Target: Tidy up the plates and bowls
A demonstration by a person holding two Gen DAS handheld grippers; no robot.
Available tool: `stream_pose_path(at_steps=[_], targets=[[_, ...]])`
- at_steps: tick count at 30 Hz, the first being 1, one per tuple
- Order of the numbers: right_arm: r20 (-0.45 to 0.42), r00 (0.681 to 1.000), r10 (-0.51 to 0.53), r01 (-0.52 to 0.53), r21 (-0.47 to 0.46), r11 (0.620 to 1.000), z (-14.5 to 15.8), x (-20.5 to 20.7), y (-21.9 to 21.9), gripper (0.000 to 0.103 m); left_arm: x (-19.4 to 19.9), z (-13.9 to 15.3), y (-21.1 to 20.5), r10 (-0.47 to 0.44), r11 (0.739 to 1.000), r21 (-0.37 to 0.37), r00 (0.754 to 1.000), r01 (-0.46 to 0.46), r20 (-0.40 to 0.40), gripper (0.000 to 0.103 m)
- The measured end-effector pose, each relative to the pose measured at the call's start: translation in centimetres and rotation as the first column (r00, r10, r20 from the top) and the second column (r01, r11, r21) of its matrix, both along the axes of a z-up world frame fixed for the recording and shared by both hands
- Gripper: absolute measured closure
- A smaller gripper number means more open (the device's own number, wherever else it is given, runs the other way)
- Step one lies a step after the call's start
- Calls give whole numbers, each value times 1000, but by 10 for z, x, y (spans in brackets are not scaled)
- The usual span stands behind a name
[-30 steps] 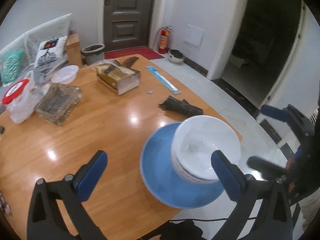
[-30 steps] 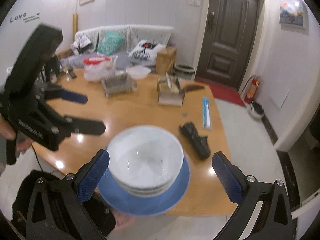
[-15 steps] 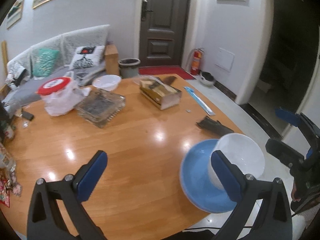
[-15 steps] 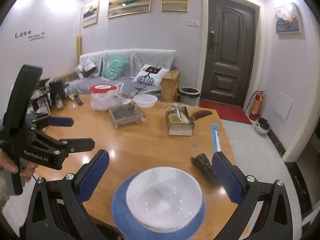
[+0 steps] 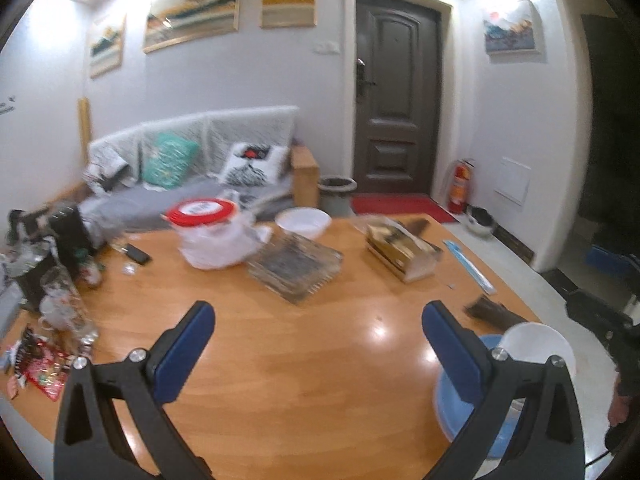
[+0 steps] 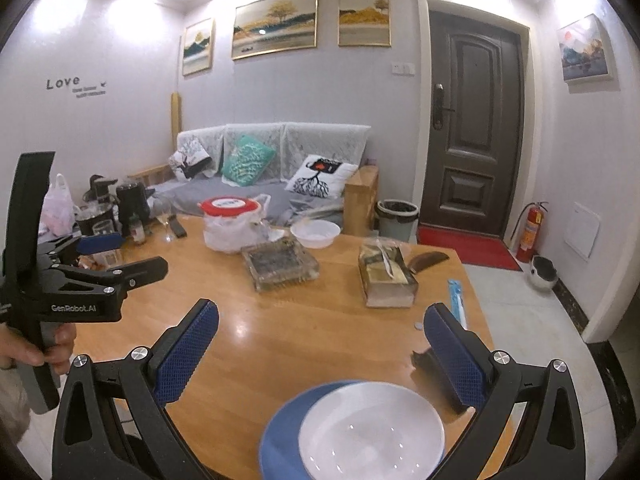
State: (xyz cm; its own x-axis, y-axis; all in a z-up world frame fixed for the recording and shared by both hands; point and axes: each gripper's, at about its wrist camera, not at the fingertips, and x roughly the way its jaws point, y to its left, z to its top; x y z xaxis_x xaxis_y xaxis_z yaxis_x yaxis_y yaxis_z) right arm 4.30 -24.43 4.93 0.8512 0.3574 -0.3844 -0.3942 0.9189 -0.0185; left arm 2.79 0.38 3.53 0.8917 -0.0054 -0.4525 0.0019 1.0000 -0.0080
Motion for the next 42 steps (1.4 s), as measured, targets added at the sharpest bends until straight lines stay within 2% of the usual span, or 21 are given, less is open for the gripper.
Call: stream_pose_path(at_steps=[5, 12, 42], targets=[[10, 1000, 9, -9, 15, 1000, 2, 2, 5, 1, -8, 6, 12, 54, 998, 14, 997, -55, 56, 0], [18, 1000, 11, -12, 30, 999, 5, 3, 6, 1, -14, 8, 20, 84, 996, -3, 993, -84, 83, 0], [21, 1000, 9, -10, 34, 999, 6, 3, 6, 1, -17, 10, 20, 97, 995, 0, 991, -97, 92, 0]])
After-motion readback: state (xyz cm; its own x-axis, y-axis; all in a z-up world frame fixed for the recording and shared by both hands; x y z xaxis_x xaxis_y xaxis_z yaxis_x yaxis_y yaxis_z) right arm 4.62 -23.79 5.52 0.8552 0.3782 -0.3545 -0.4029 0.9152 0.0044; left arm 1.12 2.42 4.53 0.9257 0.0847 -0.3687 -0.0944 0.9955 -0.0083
